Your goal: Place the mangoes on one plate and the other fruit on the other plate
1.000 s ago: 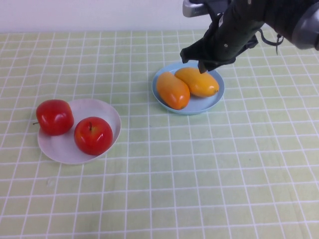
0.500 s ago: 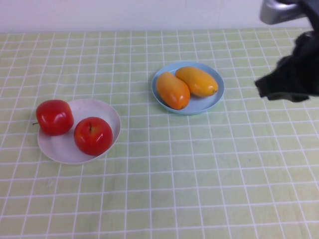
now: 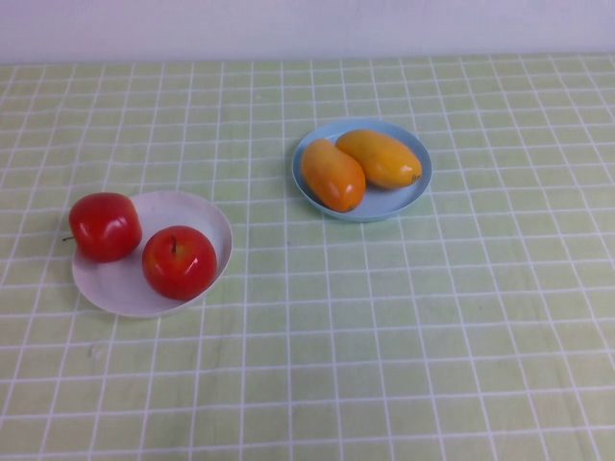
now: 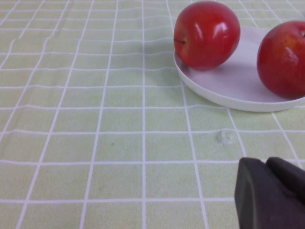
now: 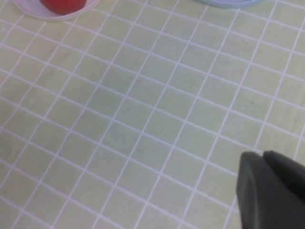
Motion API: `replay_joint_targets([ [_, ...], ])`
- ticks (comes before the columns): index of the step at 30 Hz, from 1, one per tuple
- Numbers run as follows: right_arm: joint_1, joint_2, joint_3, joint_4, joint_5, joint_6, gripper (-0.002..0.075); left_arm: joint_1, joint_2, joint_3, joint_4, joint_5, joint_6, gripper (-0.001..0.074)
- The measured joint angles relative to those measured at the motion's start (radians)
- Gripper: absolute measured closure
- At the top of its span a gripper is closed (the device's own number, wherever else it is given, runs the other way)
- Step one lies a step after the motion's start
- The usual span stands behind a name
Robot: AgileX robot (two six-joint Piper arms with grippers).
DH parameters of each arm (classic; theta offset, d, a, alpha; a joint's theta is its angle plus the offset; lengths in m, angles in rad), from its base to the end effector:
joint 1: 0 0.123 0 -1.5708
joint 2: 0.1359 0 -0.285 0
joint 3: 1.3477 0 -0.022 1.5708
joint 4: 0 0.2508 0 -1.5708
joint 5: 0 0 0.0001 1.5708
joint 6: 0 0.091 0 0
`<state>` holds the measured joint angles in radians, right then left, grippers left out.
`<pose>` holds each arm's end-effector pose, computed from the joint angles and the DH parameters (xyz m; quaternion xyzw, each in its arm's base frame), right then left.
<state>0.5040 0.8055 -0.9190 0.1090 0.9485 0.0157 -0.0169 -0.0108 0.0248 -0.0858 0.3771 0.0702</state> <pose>0.1189 0.0747 0.3634 -0.2102 0.8908 0.1541 0.3723 0.0525 -0.0038 0.1716 0.0123 0.8055 -0.0206 0.5921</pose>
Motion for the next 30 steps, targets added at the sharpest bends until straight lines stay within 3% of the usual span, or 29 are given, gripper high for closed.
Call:
replay_joint_targets([
  [5,-0.032,-0.072,0.22,0.004,-0.266,-0.009,0.074,0.0,0.0,0.0,0.0,0.0,0.0,0.0731],
  [12,-0.337,-0.27,0.598,0.258,-0.661,-0.016,0.074,0.0,0.0,0.0,0.0,0.0,0.0,0.0731],
  [15,-0.415,-0.392,0.73,0.317,-0.783,-0.016,0.0741,0.0,0.0,0.0,0.0,0.0,0.0,0.0731],
  [23,-0.463,-0.693,0.916,0.256,-0.885,-0.062,0.0741,0.0,0.0,0.0,0.0,0.0,0.0,0.0731],
  [30,-0.463,-0.812,0.945,0.221,-0.873,-0.101,0.0741,0.0,0.0,0.0,0.0,0.0,0.0,0.0731],
])
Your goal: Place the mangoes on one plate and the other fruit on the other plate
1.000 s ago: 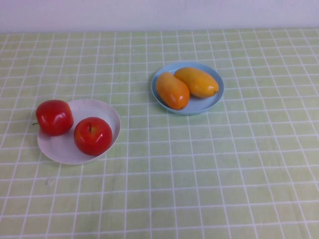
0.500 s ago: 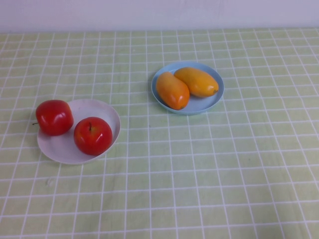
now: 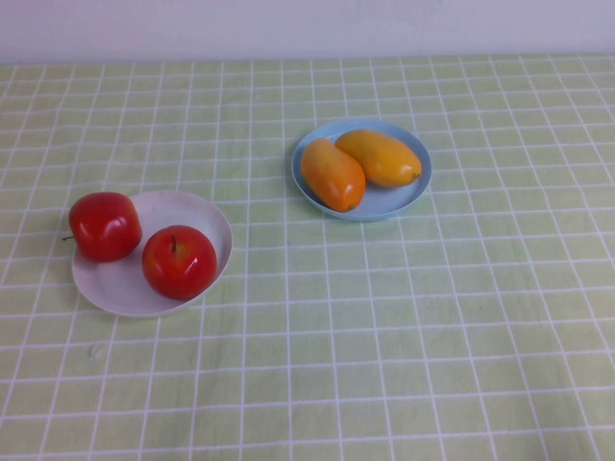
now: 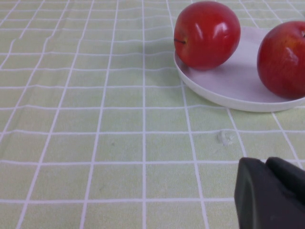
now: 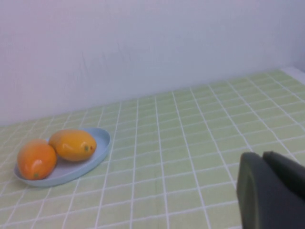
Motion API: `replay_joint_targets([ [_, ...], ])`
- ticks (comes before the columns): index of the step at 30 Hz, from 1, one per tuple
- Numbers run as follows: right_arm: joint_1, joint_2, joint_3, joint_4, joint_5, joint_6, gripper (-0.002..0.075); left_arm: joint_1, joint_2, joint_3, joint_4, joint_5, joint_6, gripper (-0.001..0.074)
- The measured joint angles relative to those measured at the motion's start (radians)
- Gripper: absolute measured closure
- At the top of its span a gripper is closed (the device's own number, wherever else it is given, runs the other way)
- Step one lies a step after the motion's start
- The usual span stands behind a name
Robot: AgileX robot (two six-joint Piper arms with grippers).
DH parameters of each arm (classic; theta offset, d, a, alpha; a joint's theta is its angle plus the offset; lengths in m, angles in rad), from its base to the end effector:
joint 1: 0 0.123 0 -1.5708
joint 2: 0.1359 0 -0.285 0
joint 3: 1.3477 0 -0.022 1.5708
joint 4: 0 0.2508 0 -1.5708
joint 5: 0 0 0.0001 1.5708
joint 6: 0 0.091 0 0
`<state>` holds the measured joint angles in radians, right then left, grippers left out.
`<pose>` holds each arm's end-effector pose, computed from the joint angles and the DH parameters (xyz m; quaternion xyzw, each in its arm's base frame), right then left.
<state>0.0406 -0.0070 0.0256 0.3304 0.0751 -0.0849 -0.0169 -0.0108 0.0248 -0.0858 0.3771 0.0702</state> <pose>0.0569 0.0046 0.1985 0.0635 0.7051 0.1089 0.6978 0.0525 -0.0038 0.1716 0.0123 0.8055 -0.0206 0.5921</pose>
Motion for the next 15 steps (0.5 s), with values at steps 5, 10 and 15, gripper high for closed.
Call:
replay_joint_targets([
  [5,0.0,0.0,0.0,-0.004,0.046,-0.095,0.0741,0.0,0.0,0.0,0.0,0.0,0.0,0.0731],
  [10,0.0,0.0,0.0,-0.033,0.083,-0.139,0.0741,0.0,0.0,0.0,0.0,0.0,0.0,0.0731],
  [15,0.0,0.0,0.0,-0.089,0.161,-0.135,0.0741,0.0,0.0,0.0,0.0,0.0,0.0,0.0731],
])
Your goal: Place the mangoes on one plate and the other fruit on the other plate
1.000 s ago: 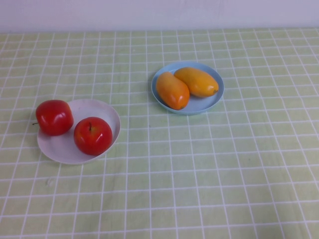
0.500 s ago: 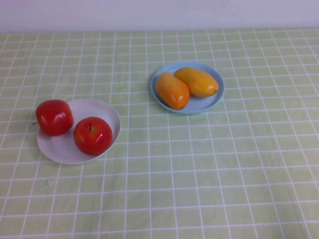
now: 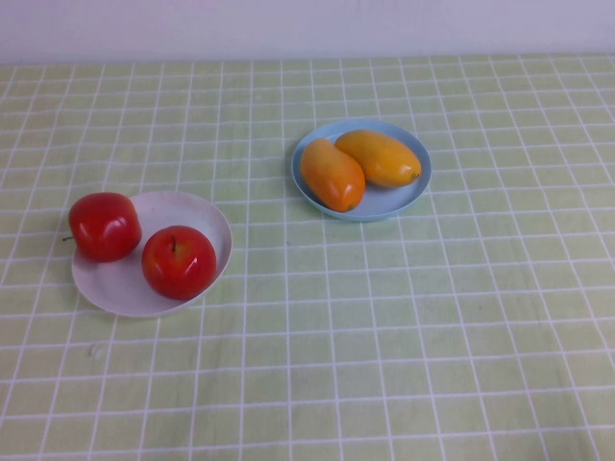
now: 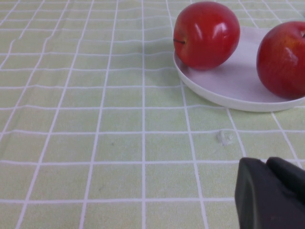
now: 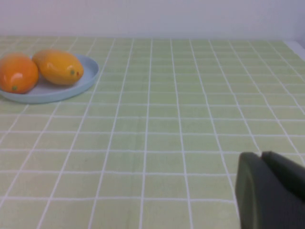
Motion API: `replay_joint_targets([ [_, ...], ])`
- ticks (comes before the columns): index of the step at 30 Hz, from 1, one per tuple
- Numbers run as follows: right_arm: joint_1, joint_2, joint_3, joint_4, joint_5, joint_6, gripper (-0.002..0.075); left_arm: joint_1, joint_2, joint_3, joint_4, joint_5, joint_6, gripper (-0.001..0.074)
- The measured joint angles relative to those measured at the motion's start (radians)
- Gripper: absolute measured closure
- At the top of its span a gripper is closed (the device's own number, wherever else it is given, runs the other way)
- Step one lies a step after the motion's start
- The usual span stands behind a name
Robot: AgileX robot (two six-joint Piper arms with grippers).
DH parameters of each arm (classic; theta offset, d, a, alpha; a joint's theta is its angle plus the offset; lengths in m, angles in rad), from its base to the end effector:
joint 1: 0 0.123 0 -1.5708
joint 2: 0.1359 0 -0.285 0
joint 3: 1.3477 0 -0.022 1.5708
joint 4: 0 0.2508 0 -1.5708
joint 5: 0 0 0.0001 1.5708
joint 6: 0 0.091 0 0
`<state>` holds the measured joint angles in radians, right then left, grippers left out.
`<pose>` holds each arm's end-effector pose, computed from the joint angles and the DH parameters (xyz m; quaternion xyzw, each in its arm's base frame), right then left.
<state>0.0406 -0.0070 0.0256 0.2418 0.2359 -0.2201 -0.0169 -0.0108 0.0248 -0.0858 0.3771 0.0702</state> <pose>0.0555 0.0074 0.1841 -0.0278 0.7610 0.0394 0.6470 0.0525 -0.0038 0.1716 0.0123 0.8055 -0.0206 0.5921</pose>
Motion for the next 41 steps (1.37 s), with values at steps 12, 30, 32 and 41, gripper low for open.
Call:
replay_joint_targets([
  [12,0.0,0.0,0.001,-0.043,0.135,0.077,0.0741,0.0,0.0,0.0,0.0,0.0,0.0,0.0731],
  [30,0.0,0.0,0.001,-0.043,0.135,0.081,0.0741,0.0,0.0,0.0,0.0,0.0,0.0,0.0732],
  [32,0.0,0.0,0.001,-0.043,0.135,0.081,0.0741,0.0,0.0,0.0,0.0,0.0,0.0,0.0731],
  [41,0.0,0.0,0.002,-0.043,0.135,0.081,0.0742,0.0,0.0,0.0,0.0,0.0,0.0,0.0731],
])
